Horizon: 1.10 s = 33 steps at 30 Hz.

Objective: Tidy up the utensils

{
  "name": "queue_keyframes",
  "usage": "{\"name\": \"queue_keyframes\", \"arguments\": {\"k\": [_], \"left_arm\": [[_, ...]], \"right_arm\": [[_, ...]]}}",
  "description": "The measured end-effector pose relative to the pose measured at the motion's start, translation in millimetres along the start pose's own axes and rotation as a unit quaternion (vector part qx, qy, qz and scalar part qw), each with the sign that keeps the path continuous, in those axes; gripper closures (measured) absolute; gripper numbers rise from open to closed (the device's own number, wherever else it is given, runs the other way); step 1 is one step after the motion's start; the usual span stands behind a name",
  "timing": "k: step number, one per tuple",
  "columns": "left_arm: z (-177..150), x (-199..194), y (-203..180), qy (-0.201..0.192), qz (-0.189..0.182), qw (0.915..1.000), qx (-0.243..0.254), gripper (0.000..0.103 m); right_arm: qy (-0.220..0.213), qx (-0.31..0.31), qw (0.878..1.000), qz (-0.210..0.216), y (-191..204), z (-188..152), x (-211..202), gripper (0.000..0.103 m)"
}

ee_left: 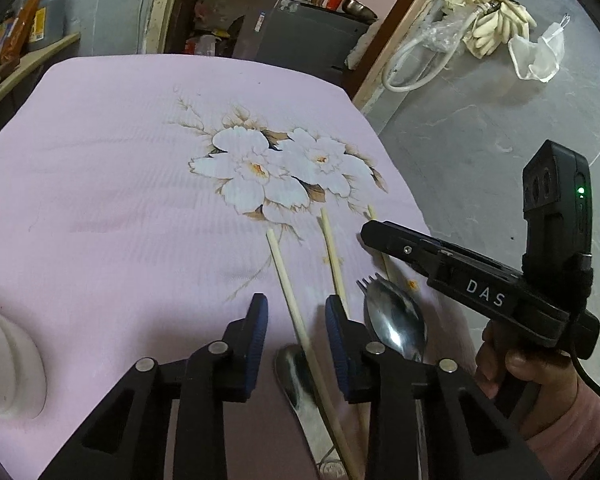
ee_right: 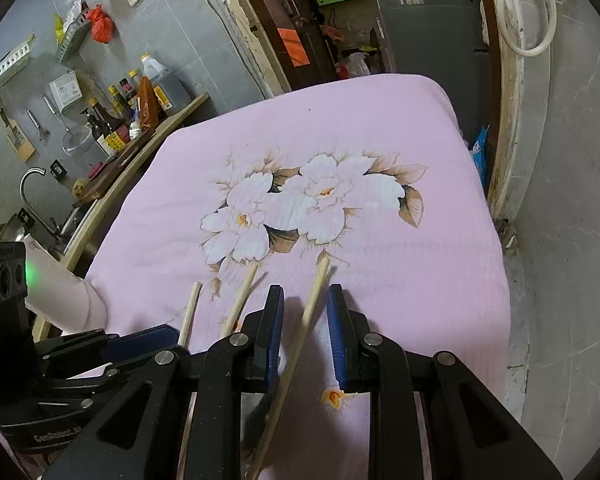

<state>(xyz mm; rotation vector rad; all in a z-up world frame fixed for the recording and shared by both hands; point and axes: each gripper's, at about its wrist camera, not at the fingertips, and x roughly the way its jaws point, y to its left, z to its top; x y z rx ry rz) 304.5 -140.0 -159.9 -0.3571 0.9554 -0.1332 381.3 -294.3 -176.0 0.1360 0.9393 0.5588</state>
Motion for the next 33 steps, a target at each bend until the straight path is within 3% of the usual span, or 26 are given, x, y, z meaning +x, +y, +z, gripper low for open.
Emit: {"name": "queue_keyframes", "arguments": {"k": [2, 5, 11, 15, 19, 27, 33], "left_arm": [[1.1, 3.0, -2.6, -0.001, 0.008, 1.0, 0.003, 0.079], [2.3, 7.4, -7.4, 0.0, 0.026, 0.9996, 0.013, 0.088], [9.0, 12.6, -8.9, 0.018, 0.039, 0.9987, 0.026, 0.095], [10.8, 8.4, -6.1, 0.024, 0.04, 0.9987, 0.022, 0.098], [4.8, -12.2, -0.1, -0.005, 0.012, 0.9999, 0.0, 0.098], [-5.3, -80.9, -1.4, -0.079, -0.021, 0.9967, 0.004, 0.098], [5.0, -135.2, 9.6, -0.128, -0.041, 0.9908, -0.01, 0.098]], "right_arm": [[-0.004, -0.001, 1.0, -0.005, 1.8, -1.9, -0.6, 0.084], [-0.004, -0.004, 1.0, -0.006, 3.1, -4.8, -2.0, 0.095], [-0.013, -0.006, 1.0, -0.006, 4.4, -6.6, -14.6, 0.096], [-0.052, -0.001, 0.999, -0.01, 8.8, -5.7, -41.5, 0.096], [-0.097, -0.004, 0.995, -0.02, 15.4, -5.6, -73.5, 0.097], [-0.172, 0.011, 0.984, -0.056, 36.4, -8.8, -142.3, 0.099], [-0.229, 0.016, 0.972, -0.057, 77.9, -3.1, -187.1, 0.099]]}}
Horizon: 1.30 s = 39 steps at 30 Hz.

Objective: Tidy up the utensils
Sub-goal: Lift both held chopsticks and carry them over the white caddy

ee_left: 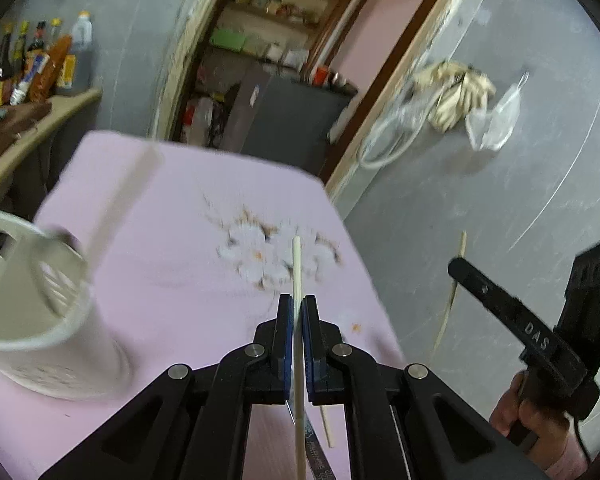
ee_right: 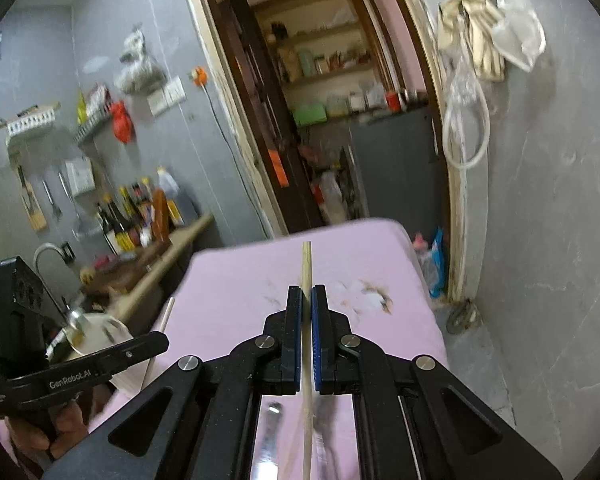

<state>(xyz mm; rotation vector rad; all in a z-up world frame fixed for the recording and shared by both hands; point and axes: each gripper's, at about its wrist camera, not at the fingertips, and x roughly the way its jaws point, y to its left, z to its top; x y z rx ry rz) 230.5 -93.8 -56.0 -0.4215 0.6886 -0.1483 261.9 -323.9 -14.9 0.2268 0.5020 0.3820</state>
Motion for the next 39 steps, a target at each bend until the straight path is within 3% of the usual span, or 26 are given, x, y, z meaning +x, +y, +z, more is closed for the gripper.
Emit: {"name": "queue_keyframes", "arguments": {"k": [7, 15, 19, 24, 32, 39], "left_arm": [[36.6, -61.4, 9.3, -0.058, -0.012, 0.998, 0.022, 0.098], [73.3, -117.6, 36.9, -0.124, -0.003, 0.9914, 0.041, 0.098], [91.9, -140.2, 65.4, -0.157, -0.006, 0.987, 0.033, 0.098], [109.6, -159.3, 105.5, -0.194, 0.024, 0.9804, 0.02, 0.098], [122.5, -160.9, 171.4, -0.232, 0.053, 0.971, -0.027, 0.098], [116.0, -138.3, 194.5, -0.243, 0.076, 0.9663, -0.037, 0.098]], "right_arm": [[-0.046, -0.038, 0.998, 0.021, 70.8, 22.7, -23.7, 0.099], [-0.092, -0.059, 0.991, 0.077, 155.3, 40.5, -28.2, 0.099], [-0.112, -0.061, 0.987, 0.097, 187.9, 42.5, -19.7, 0.099], [-0.138, -0.05, 0.983, 0.112, 225.4, 39.9, -5.3, 0.099], [-0.145, -0.029, 0.984, 0.103, 244.6, 18.0, 27.5, 0.099], [-0.123, -0.005, 0.989, 0.08, 235.5, -5.3, 59.7, 0.099]]}}
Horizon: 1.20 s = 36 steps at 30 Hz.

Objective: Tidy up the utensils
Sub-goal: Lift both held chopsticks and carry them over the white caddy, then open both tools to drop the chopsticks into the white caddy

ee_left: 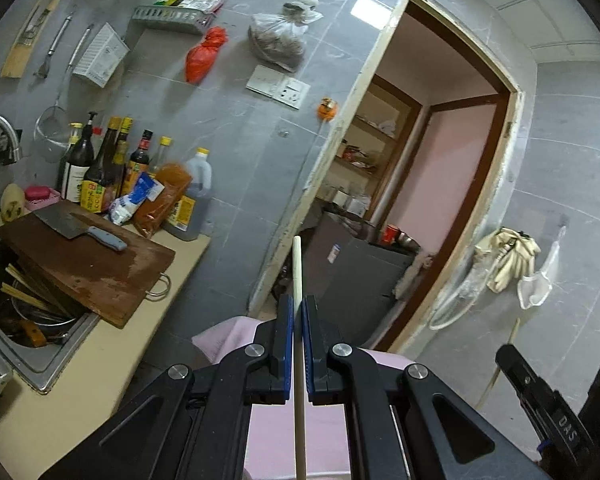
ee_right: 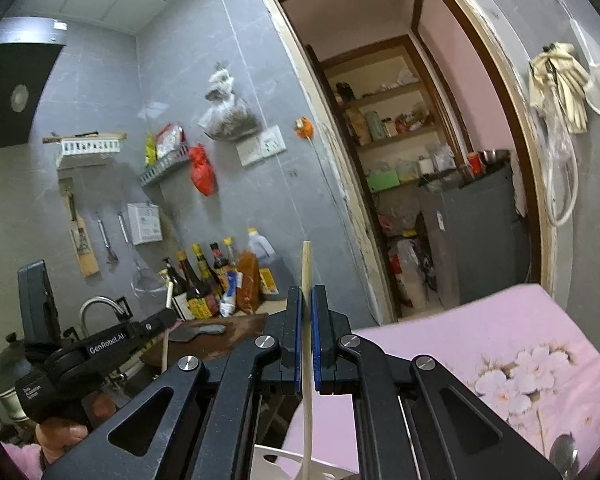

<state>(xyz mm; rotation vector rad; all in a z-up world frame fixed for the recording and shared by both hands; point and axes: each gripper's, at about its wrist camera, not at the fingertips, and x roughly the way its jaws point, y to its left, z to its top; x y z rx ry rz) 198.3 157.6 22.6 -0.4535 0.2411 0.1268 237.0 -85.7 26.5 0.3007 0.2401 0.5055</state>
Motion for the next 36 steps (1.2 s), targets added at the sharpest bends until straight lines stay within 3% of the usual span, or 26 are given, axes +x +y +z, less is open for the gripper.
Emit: {"name": "queue_keyframes", "arguments": {"k": [10, 16, 30, 33, 36], "left_arm": [[-25.4, 15.0, -11.1, -0.032, 0.04, 0.9981, 0.034, 0.098], [-37.9, 10.7, -20.4, -0.043, 0.044, 0.9959, 0.066, 0.098], [-42.3, -5.0, -28.3, 0.026, 0.013, 0.9936, 0.109, 0.097], [-40.9, -9.6, -27.6, 0.048, 0.006, 0.993, 0.108, 0.084], [-38.8, -17.7, -26.4, 0.052, 0.004, 0.9937, 0.099, 0.068]], "right_arm": [[0.016, -0.015, 1.0, -0.016, -5.6, -17.3, 12.2, 0.099], [0.024, -0.014, 0.999, -0.017, -9.1, -23.9, 15.0, 0.099], [0.056, -0.027, 0.998, -0.014, -13.6, -31.7, 3.9, 0.096], [0.054, -0.034, 0.998, -0.015, -13.8, -26.1, -5.4, 0.078], [0.047, -0.034, 0.998, -0.018, -17.6, -17.0, -17.7, 0.071]]}}
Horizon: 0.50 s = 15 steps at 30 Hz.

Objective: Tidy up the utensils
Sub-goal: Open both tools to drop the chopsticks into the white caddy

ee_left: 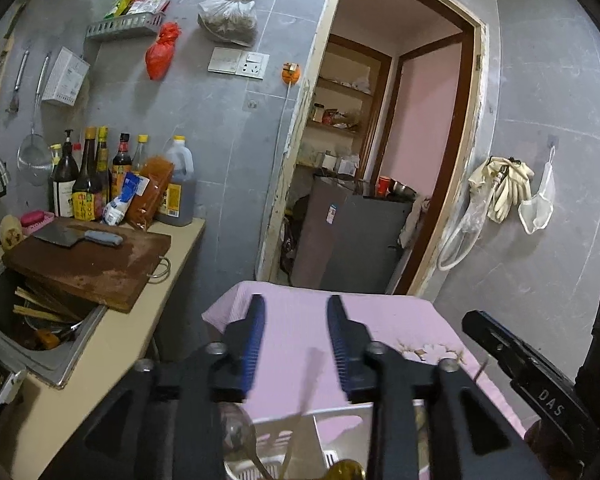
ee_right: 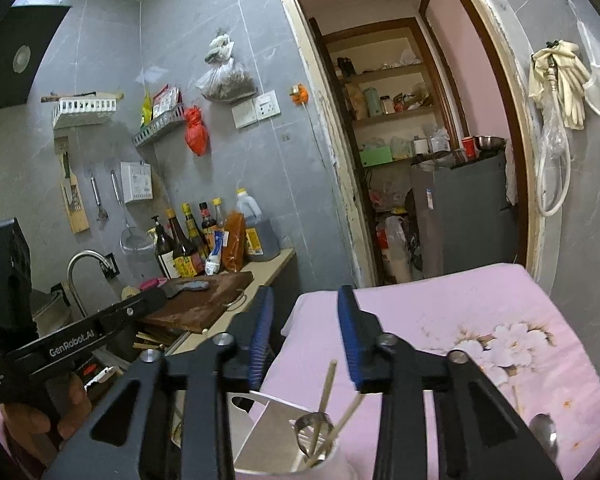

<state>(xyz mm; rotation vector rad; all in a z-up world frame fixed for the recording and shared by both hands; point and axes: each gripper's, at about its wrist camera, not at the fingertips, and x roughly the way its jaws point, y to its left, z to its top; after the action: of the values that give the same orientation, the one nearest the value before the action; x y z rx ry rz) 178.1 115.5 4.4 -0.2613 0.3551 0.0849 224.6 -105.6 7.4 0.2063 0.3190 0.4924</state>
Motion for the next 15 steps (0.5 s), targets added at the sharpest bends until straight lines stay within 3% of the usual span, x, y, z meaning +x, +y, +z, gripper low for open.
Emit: {"name": "queue_keyframes", "arguments": {"k": [2, 7, 12, 15], "left_arm": [[1.2, -4.8, -3.3, 0.004, 0.0, 1.0, 0.003, 0.062], [5.4, -18.6, -22.6, -0.001, 0.002, 0.9998, 0.019, 0.041], [7.2, -26.0, -48.7, -0.007, -0.002, 0.9996, 0.026, 0.016], [4.5, -30.5, -69.5, -0.016, 0.001, 0.9993, 0.034, 0.003]], "right_arm": [[-0.005, -0.003, 1.0, -0.007, -4.9, 6.6, -10.4, 0.068], [-0.021, -0.007, 0.999, -0.032, -21.5, 23.8, -37.0, 0.047], [-0.029, -0.012, 0.997, -0.07, -46.3, 34.6, -65.4, 0.018], [-0.031, -0.018, 0.994, -0.1, -66.1, 36.4, -84.0, 0.006]]}}
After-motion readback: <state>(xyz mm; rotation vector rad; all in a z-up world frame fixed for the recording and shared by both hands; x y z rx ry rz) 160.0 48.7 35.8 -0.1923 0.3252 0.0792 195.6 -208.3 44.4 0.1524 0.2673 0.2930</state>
